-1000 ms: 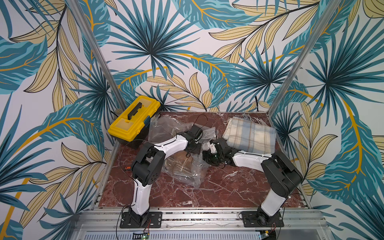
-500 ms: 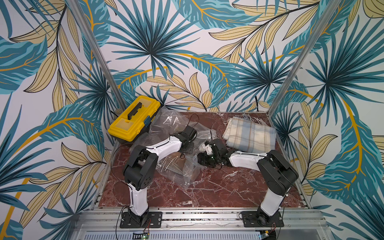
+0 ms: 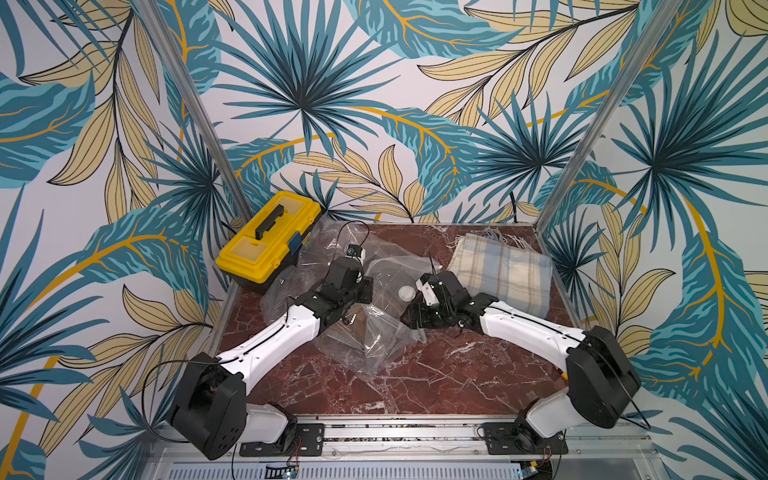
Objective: Take the blanket out of the vacuum bag
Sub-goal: Adjust the vacuum bag at the center of the board.
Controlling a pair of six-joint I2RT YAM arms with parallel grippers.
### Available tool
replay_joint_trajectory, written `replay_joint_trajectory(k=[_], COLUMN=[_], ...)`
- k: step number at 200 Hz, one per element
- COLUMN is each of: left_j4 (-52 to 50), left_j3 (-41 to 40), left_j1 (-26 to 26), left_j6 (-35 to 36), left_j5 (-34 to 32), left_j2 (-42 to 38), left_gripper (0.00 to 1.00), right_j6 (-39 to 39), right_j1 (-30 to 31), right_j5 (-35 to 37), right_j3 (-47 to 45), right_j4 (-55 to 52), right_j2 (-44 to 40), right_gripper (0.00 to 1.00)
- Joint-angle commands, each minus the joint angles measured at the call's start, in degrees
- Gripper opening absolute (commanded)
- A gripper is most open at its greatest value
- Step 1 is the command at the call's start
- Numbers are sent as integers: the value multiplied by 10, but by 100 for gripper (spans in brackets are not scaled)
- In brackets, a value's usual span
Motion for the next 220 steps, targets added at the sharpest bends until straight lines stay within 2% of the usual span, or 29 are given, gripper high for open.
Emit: replay_joint_trajectory(k=[1,24,45,64,80,98,109,151,184,201,220], left_j4=[64,69,88,93,106,109,107,101,115,118,133], left_j3=[-9,-8,-12,-9,-9,-4,0,-7,-33,-45,-62], left_j1=[-1,-7,-22,-54,-75,-79,-79,-84,-88,-93,-96], left_j6=[8,7,16,38,45,42,39,33,19,15,6], left_j5=[62,116,174,165,145,143,147,155,153,148,145], left_j2=[-9,-15,-23,-45,-71,-93,-103,-108,-103,-103,-103], left_gripper=[0,0,0,0,0,0,0,0,0,0,0], right_j6=[-25,-22,-14,15,56,106,122,139,146,139,121], right_j1=[3,4,3,4,4,5,5,5,4,4,4], right_j5=[56,70,67,41,30,29,32,35,15,17,50], right_j3=[34,59,52,36,-12,-81,-102,-122,-104,-85,-72], right_j4=[-94,-137,-120,-88,-16,94,125,220,261,227,185], right_j2=[-42,-67,-74,-58,-56,-50,-35,36,72,67,58], right_gripper=[82,82,83,80,77,69,66,61,59,59,59])
